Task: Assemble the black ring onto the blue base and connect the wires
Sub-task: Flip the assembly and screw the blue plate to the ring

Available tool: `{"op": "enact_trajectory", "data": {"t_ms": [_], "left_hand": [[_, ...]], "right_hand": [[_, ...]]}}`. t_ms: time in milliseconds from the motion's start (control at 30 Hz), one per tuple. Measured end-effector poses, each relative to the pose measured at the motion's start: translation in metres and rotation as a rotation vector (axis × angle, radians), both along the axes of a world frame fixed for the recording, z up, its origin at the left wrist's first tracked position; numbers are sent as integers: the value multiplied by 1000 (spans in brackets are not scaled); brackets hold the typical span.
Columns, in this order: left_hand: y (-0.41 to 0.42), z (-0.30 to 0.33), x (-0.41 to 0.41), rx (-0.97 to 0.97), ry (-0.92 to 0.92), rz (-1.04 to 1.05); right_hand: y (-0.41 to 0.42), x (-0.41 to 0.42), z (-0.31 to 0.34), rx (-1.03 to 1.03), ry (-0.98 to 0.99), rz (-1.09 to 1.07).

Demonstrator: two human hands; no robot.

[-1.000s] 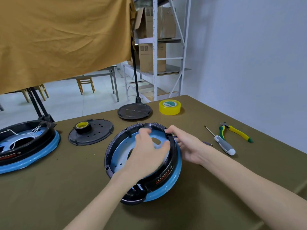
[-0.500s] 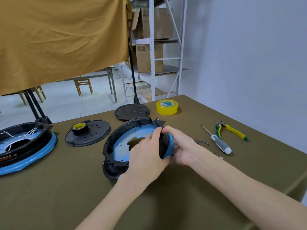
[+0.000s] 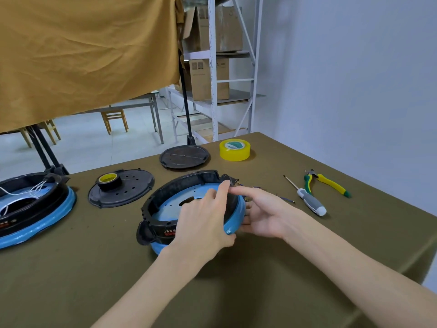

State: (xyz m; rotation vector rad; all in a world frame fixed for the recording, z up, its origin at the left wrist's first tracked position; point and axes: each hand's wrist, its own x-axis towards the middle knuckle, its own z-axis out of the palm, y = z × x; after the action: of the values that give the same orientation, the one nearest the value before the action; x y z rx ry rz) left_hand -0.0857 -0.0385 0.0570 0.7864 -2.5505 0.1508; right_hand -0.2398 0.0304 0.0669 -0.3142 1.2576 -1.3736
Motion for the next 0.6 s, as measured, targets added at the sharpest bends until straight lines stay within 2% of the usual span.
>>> {"op": "enact_trajectory", "data": {"t_ms": [233,400,500,600], "left_hand": [[2,5,7,46,6,-13],[4,23,4,-112,-78,111],[6,34,3,-150,-51,204],[2,38,6,-56,89,196]], "right_hand": [[7,-15,-1,-75,-180,116],[6,-12,7,-184,-265,142],[0,-8,16,-225,-253,160],[-6,-3,27,-237,-118,198]]}}
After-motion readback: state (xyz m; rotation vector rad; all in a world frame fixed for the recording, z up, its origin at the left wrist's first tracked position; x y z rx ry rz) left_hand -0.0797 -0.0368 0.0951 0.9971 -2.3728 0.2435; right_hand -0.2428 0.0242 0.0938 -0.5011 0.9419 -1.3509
